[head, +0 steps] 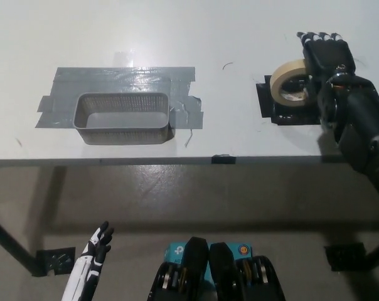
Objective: The robot picks the tape placed on the black area with right hand and places it in the small grey container.
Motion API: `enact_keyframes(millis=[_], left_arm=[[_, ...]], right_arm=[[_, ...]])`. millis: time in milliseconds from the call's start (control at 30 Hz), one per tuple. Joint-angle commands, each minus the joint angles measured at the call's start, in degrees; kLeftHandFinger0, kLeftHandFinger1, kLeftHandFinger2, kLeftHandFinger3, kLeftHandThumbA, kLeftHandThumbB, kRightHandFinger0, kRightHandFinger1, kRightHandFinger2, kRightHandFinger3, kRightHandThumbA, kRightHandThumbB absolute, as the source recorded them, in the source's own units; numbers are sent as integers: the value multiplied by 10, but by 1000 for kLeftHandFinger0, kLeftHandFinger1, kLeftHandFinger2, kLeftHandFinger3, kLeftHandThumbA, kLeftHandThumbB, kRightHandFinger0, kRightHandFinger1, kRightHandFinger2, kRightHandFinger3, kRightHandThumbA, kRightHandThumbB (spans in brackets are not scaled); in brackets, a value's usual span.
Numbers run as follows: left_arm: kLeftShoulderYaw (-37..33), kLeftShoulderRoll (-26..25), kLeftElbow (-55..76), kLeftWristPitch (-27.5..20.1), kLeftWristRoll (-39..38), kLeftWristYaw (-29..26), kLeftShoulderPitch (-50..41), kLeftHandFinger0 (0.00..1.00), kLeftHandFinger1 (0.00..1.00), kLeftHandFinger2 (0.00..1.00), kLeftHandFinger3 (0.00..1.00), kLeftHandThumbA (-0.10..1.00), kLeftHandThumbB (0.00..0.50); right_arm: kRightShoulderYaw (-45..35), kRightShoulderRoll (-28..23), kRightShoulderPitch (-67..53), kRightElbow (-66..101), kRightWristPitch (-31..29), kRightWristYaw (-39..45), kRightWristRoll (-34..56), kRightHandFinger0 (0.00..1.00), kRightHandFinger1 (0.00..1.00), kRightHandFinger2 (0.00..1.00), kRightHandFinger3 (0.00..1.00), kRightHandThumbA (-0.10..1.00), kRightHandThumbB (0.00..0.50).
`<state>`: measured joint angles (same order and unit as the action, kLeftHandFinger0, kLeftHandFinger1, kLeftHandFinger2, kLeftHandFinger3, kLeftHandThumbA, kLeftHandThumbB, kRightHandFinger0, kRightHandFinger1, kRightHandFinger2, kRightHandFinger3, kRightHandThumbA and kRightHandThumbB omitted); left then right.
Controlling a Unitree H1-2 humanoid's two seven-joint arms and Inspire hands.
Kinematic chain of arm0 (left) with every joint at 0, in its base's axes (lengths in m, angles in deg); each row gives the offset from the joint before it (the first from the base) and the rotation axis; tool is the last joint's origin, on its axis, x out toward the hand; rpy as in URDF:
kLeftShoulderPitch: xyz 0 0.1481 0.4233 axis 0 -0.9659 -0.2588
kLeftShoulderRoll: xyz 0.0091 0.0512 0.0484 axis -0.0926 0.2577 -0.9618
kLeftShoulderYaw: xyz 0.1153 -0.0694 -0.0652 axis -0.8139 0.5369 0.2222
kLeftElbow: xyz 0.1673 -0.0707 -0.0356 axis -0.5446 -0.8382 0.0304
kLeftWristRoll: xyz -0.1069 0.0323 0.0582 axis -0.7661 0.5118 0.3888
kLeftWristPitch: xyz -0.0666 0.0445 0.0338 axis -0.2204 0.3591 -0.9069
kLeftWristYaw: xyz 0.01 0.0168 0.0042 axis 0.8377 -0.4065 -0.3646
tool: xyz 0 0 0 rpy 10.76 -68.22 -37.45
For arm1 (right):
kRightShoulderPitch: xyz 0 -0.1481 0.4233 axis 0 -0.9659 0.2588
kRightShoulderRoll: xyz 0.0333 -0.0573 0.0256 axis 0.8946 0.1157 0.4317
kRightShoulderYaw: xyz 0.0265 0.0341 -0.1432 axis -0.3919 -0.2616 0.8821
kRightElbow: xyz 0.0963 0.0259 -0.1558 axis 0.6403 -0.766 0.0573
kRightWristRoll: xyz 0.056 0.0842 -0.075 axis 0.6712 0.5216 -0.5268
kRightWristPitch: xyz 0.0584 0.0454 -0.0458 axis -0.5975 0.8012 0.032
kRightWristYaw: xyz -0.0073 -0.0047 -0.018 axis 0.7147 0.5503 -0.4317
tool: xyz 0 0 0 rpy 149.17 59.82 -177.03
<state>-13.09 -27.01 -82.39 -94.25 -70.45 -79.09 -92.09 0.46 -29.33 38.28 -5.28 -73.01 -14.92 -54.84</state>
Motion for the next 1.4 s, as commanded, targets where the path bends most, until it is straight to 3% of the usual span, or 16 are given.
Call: enact_keyframes(millis=[0,133,200,300,333,367,433,467,533,600,733,800,833,900,1200,1367], left_arm=[[0,-8,10,-27,3,-2,-1,1000,1000,1000,1000,1000,148],[1,-15,16,-17,4,3,7,1000,1000,1000,1000,1000,156],[1,-14,15,-15,0,4,9,1000,1000,1000,1000,1000,170],[-2,-16,15,-11,0,9,9,1000,1000,1000,1000,1000,163],[-3,-15,16,-11,-1,10,8,1000,1000,1000,1000,1000,145],[-3,-13,17,-8,-4,10,8,1000,1000,1000,1000,1000,146],[-3,-14,16,-11,-2,9,7,1000,1000,1000,1000,1000,140],[-3,-14,18,-9,-2,9,7,1000,1000,1000,1000,1000,134],[-2,-15,20,-9,-2,9,9,1000,1000,1000,1000,1000,139],[-2,-16,18,-7,-3,10,14,1000,1000,1000,1000,1000,140],[-2,-19,23,0,-2,9,18,1000,1000,1000,1000,1000,136],[-1,-19,25,5,-11,12,18,1000,1000,1000,1000,1000,129],[-1,-19,22,2,-11,12,20,1000,1000,1000,1000,1000,126],[-1,-20,20,-2,-10,11,18,1000,1000,1000,1000,1000,139],[-1,-18,23,9,-9,12,13,1000,1000,948,1000,1000,148],[-2,-13,27,6,-10,11,1,1000,1000,937,1000,1000,156]], right_arm=[[24,-3,47,-40,-24,-47,-12,7,45,228,626,-100,350],[33,-14,38,-64,-64,-153,-7,0,0,6,470,-100,340],[18,-15,35,-56,-75,-173,8,0,42,125,469,-100,317],[6,-17,28,-47,-92,-200,18,0,0,69,373,-100,261],[-9,-20,21,-34,-117,-220,33,0,0,7,237,-100,220],[-20,-20,17,-29,-128,-226,44,0,155,119,193,-100,205],[-41,-17,12,-19,-146,-233,61,0,289,361,232,-100,186],[-51,-15,12,-17,-149,-231,68,0,415,659,294,-100,122],[-73,-9,15,-14,-159,-228,82,0,468,831,376,-100,102],[-92,-7,17,-3,-179,-239,92,0,420,800,413,-100,122],[-119,-1,21,26,-186,-218,109,0,348,776,799,-100,95],[-122,3,22,49,-174,-209,106,1,322,740,789,-100,123],[-121,6,24,58,-176,-207,105,0,276,684,570,-100,131],[-117,12,22,87,-185,-205,101,0,278,695,400,-100,163],[-80,100,65,90,-159,-223,68,0,282,672,337,-100,190],[-66,176,106,2,-152,-237,79,43,448,868,809,-100,171]])
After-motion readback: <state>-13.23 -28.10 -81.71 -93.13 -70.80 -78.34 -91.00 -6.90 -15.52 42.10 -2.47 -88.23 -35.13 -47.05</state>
